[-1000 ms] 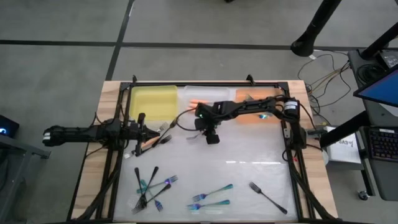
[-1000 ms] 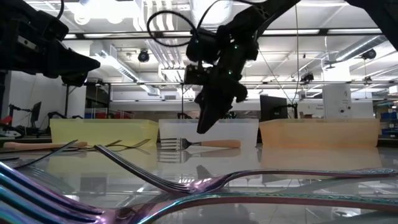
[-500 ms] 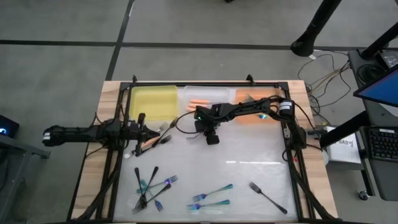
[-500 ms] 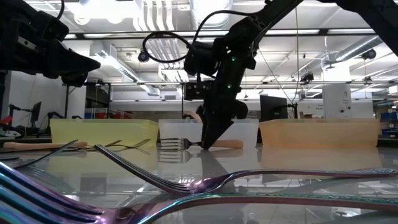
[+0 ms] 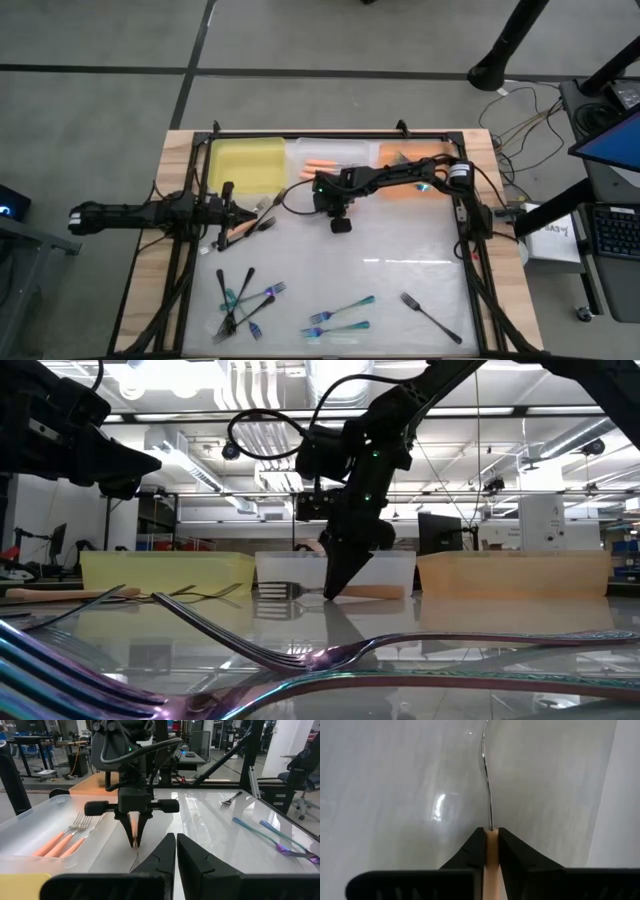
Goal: Sort silverware by color (type)
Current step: Put the orange fork into the transparent bin
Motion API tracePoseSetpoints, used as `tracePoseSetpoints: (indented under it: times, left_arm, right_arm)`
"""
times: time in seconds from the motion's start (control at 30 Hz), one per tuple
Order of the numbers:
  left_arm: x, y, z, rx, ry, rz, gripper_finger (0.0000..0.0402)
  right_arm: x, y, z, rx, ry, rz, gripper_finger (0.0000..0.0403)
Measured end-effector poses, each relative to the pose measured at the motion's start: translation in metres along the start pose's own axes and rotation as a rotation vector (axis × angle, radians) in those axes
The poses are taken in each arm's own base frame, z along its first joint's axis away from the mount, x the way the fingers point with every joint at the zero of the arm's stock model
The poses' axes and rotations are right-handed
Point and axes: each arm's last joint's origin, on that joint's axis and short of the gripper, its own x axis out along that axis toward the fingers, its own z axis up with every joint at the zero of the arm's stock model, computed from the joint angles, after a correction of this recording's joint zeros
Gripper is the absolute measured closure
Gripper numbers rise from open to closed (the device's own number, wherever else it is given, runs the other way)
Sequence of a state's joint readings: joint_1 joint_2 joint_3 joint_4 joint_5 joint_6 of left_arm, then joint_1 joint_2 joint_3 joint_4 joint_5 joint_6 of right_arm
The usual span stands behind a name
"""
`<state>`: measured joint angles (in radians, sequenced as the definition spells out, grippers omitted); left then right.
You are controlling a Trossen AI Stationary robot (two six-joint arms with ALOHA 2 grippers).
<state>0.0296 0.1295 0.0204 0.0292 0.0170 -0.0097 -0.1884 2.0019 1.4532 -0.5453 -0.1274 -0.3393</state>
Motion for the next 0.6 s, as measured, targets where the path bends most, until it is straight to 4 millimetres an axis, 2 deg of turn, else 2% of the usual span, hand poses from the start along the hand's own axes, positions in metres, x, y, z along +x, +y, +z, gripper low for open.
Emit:
tracePoseSetpoints:
  times: [0.1,0.33,0.47,0.6]
  left_arm:
    - [0.000,0.000,0.000,0.000,0.000,0.000,0.0402]
    - [0.000,0.000,0.000,0.000,0.000,0.000,0.0402]
    - [0.000,0.000,0.000,0.000,0.000,0.000,0.0402]
    - [0.000,0.000,0.000,0.000,0.001,0.000,0.0402]
  right_arm:
    - [-0.010,0.003,0.003,-0.006,-0.013,-0.007,0.0379]
    - [-0.055,0.004,0.014,-0.039,-0.130,-0.073,0.0379]
    - [-0.078,-0.003,0.016,-0.073,-0.140,-0.223,0.0379]
    - [-0.090,-0.016,0.016,-0.053,-0.181,-0.300,0.0380]
